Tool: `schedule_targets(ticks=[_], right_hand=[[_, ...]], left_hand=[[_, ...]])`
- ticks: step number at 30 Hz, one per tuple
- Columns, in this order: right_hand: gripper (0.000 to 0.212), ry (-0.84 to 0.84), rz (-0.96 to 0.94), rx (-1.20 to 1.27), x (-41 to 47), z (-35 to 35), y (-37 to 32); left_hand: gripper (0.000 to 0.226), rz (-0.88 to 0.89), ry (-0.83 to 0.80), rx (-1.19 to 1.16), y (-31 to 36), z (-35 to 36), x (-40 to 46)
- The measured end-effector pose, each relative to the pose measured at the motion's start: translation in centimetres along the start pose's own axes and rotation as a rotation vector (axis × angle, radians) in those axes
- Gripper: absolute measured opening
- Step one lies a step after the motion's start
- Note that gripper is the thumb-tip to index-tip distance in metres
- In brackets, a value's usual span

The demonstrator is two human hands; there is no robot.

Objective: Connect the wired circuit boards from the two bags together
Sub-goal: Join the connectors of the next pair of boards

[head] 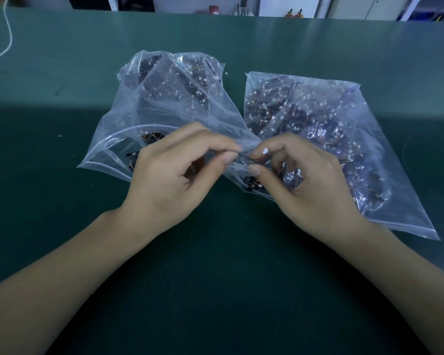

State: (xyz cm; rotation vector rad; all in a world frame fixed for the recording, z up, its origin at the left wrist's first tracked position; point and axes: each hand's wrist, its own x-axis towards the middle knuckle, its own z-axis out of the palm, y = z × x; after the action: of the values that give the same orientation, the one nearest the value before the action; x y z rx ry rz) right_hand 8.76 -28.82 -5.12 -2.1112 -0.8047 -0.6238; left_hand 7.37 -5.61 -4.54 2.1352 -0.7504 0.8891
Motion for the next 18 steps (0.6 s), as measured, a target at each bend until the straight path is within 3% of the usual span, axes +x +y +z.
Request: schedule_targets(ticks=[7, 18], right_hand=[[0.047, -0.174, 0.050, -0.046, 0.06, -0.44, 0.30], [0.031, -0.033, 0.046, 0.008, -0.04, -0.38, 0.90]], left_hand=[[0.011, -0.063, 0.000, -0.026, 0.01, -0.20, -0.18], [0.010, 0.119, -0.083, 0.094, -0.71, 0.03, -0.06]])
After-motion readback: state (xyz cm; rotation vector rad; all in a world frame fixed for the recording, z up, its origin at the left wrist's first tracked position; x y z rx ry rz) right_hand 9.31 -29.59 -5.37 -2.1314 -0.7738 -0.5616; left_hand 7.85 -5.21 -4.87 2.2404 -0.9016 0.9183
